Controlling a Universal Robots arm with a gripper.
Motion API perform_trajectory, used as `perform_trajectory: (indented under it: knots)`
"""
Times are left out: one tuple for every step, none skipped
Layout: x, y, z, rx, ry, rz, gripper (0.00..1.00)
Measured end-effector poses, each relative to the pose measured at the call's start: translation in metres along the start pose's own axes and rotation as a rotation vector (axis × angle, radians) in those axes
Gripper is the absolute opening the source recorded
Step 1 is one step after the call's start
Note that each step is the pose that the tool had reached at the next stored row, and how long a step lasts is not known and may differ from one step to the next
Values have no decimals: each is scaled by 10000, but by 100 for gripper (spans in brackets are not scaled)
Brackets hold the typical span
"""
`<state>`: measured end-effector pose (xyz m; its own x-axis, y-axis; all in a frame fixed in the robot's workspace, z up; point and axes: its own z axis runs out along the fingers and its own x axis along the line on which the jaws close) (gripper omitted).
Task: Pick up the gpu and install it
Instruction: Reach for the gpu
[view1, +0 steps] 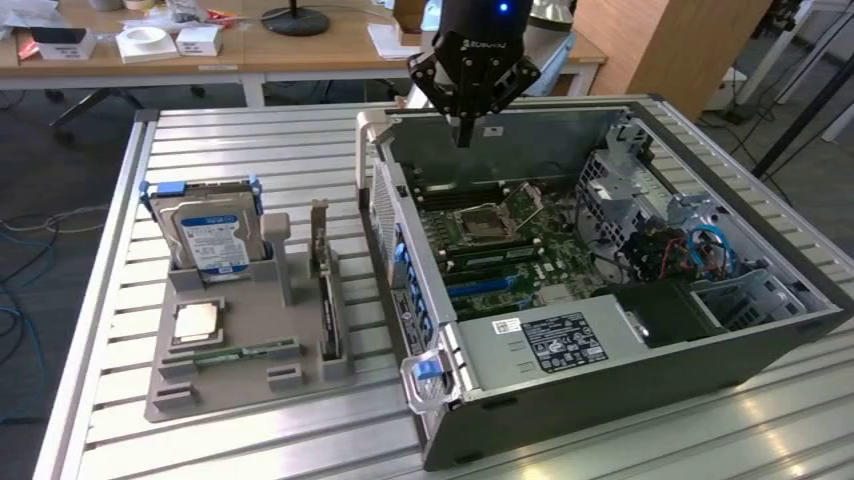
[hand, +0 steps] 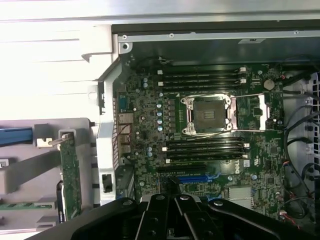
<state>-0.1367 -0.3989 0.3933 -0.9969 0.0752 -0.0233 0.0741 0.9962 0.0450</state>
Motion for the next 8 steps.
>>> perform_trajectory:
  knots:
    - [22,-2,-1,0,0,0,10]
    - [45,-3,-1,0,0,0,10]
    - [69,-5,-2,0,0,1,10]
    - [96,-7,-2,0,0,1,10]
    - [126,-9,-3,-1,0,1,10]
    - [153,-11,-4,0,0,0,10]
    - [182,-14,-5,1,1,-1,10]
    - [214,-16,-6,0,0,0,10]
